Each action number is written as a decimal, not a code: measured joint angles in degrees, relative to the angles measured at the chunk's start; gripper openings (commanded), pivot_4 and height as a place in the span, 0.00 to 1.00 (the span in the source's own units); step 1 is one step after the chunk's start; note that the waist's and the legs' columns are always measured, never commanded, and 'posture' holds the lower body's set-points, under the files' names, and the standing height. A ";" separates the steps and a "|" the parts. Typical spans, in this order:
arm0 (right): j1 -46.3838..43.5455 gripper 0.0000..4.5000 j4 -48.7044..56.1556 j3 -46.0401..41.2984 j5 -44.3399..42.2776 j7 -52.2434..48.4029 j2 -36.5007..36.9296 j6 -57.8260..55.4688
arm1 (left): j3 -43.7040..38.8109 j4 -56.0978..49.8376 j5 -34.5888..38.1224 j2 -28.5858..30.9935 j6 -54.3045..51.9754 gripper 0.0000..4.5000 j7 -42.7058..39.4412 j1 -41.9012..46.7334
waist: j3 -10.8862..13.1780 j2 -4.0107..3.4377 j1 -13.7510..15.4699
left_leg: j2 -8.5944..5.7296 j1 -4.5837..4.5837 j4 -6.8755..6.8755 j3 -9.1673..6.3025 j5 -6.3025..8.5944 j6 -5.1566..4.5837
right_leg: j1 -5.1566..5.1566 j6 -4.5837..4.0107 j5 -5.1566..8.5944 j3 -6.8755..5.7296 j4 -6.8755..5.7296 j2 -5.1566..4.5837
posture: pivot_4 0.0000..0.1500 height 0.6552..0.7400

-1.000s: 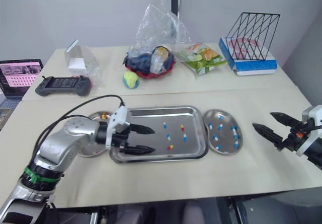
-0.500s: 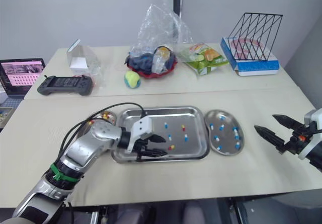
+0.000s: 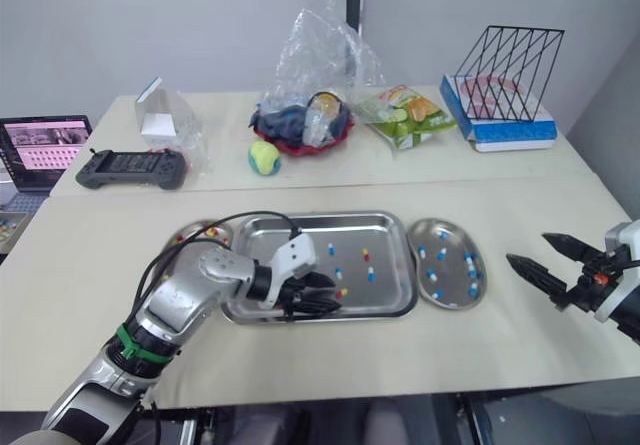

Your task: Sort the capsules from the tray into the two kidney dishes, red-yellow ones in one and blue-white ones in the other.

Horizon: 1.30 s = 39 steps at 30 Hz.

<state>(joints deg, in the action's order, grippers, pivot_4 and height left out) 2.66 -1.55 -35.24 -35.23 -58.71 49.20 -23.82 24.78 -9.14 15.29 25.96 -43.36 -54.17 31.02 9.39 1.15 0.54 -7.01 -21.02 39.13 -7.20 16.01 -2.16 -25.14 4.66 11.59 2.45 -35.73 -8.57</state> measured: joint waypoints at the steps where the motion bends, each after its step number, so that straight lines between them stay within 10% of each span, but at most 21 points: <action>1: 0.15 1.00 0.26 -0.15 -0.06 0.06 0.00 -0.24 | 0.00 -0.06 0.00 -0.20 -0.53 0.53 0.32 0.03 | 0.00 0.00 0.01 | 0.00 0.00 0.00 0.00 0.00 0.00 | 0.00 0.00 0.00 0.00 0.00 0.00 | 1.00 1.00; 19: 0.80 1.00 3.31 -0.35 -1.09 0.73 0.00 -0.89 | 2.80 6.39 -5.05 -5.03 4.64 0.53 2.03 2.42 | 0.00 0.01 0.15 | 0.00 0.02 0.01 0.01 -0.13 0.22 | 0.09 0.01 0.00 0.00 0.01 -0.01 | 1.00 1.00; 27: 0.98 1.00 3.33 -0.35 -1.04 1.36 0.00 -1.35 | 3.10 6.39 -6.76 -5.14 4.79 0.01 2.14 2.56 | 0.00 0.01 0.14 | 0.01 0.03 0.01 0.01 -0.13 0.22 | 0.09 0.01 0.00 0.00 0.01 -0.01 | 1.00 1.00; 39: 0.38 1.00 3.32 -0.18 -0.97 1.36 0.00 -1.37 | 2.11 4.91 -6.00 -3.80 4.74 0.01 1.45 2.42 | 0.00 0.01 0.13 | 0.01 0.03 0.01 0.01 -0.13 0.22 | 0.08 0.01 0.00 0.00 0.00 -0.01 | 1.00 1.00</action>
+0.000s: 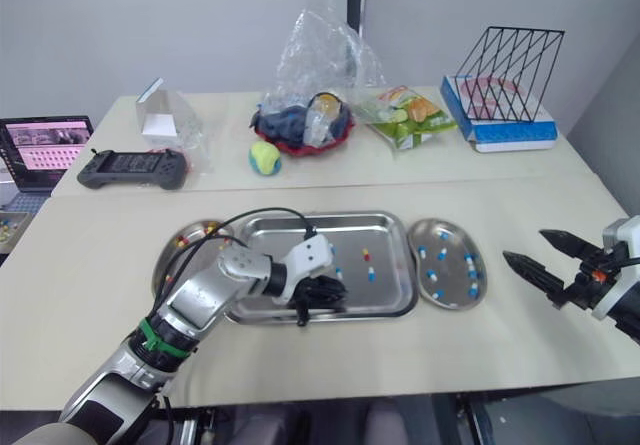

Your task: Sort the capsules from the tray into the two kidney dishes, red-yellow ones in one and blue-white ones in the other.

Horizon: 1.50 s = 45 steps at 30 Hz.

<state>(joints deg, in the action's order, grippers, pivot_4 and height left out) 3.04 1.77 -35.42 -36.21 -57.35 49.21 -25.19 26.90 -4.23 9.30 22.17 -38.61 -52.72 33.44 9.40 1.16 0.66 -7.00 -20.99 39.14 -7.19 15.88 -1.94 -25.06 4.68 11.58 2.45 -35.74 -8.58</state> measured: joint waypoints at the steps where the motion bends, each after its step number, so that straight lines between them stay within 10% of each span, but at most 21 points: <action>1: -0.08 1.00 0.00 0.13 0.02 -0.01 0.01 0.00 | -1.13 -0.74 0.57 -0.06 -0.67 0.01 0.00 0.00 | 0.00 0.00 0.00 | 0.00 0.00 0.00 0.00 0.00 0.00 | 0.00 0.00 0.00 0.00 0.00 0.00 | 1.00 1.00; 15: -3.99 1.00 -1.67 3.53 0.20 -0.86 0.12 -0.01 | -21.20 3.46 9.92 14.08 1.91 0.01 -6.60 -0.43 | -0.01 -0.02 -0.32 | -0.01 0.02 -0.01 0.00 -0.01 0.02 | -0.06 0.00 0.00 -0.02 -0.02 0.02 | 1.00 1.00; 34: -11.15 1.00 -6.33 8.34 2.19 -3.60 1.87 0.02 | -25.27 20.72 5.48 25.53 13.81 0.01 -11.94 -5.37 | -0.01 -0.02 -0.43 | 0.01 -0.04 -0.01 -0.02 0.01 0.00 | -0.13 0.00 0.00 -0.04 0.02 0.01 | 1.00 1.00; 45: -12.54 1.00 -7.66 9.78 2.46 -3.91 1.88 0.11 | -28.64 19.92 6.59 25.55 10.74 0.83 -10.55 -6.08 | -0.01 -0.02 -0.86 | 0.01 -0.05 -0.02 -0.03 0.01 0.00 | -0.17 -0.01 0.00 -0.04 0.00 0.01 | 1.00 1.00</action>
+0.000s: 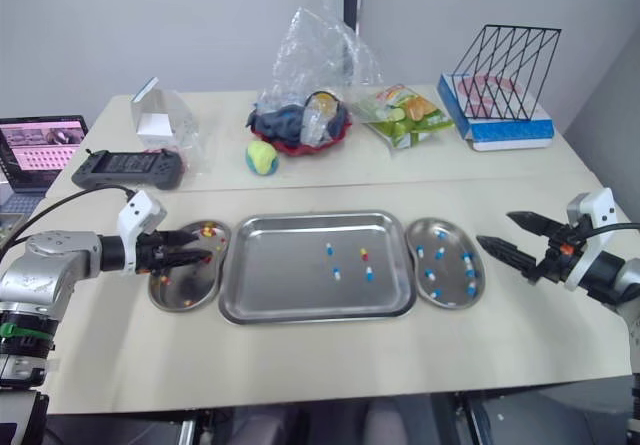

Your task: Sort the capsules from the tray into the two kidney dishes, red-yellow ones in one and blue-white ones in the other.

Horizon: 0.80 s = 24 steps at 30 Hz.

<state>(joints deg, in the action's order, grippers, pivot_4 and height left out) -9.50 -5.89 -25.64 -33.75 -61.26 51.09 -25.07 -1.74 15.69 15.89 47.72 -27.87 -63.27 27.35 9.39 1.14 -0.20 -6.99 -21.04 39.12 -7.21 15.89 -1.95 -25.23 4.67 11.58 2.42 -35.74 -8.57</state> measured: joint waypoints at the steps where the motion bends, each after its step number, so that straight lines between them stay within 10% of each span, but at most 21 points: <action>1: -0.01 1.00 -0.03 0.00 0.00 0.00 0.00 0.00 | -0.29 -0.07 0.01 0.00 -0.02 0.90 0.18 0.00 | 0.00 0.00 -0.01 | 0.00 0.00 0.00 0.00 0.00 0.00 | 0.00 0.00 0.00 0.00 0.00 0.00 | 1.00 1.00; 24: -5.53 1.00 -17.05 0.51 5.64 1.91 -1.97 10.75 | -28.46 -2.41 9.13 -1.74 11.87 0.99 7.69 -17.53 | -0.01 -0.01 -0.50 | 0.03 0.00 -0.09 0.00 0.05 -0.04 | -0.04 -0.03 -0.02 0.01 0.03 0.00 | 1.00 1.00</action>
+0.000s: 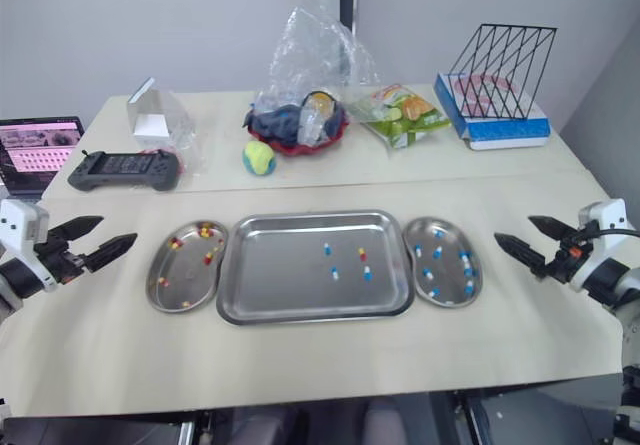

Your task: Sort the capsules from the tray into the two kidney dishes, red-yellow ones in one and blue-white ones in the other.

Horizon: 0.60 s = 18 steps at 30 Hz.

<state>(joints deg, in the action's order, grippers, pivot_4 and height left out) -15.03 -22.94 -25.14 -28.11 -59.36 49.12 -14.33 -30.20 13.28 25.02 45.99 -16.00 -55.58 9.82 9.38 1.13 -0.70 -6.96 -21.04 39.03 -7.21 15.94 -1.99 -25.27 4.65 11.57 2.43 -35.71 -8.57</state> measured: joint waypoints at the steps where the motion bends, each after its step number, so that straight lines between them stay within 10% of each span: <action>1: -0.56 1.00 -0.58 -0.01 0.13 0.03 0.00 0.25 | -0.55 0.00 0.26 -0.12 0.86 0.99 0.00 -0.31 | 0.00 0.00 -0.01 | 0.00 0.01 0.00 0.00 0.07 -0.11 | 0.00 0.00 0.00 0.00 0.00 0.00 | 1.00 1.00; 18: -3.41 1.00 -4.06 2.23 3.72 2.97 0.04 -1.38 | -0.72 1.65 2.06 -0.72 3.76 0.99 -0.25 -0.60 | -0.01 -0.02 -0.29 | -0.25 -0.12 -0.07 -0.57 0.15 -0.26 | 0.29 0.01 0.01 -0.48 -0.07 -0.27 | 1.00 1.00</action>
<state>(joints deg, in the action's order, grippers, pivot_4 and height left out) -18.44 -27.01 -22.91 -24.38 -56.38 49.16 -15.71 -30.92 14.93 27.08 45.27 -12.24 -55.83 9.22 9.37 1.11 -0.99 -7.21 -21.16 38.96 -7.78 16.09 -2.25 -24.98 4.66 11.58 1.95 -35.79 -8.83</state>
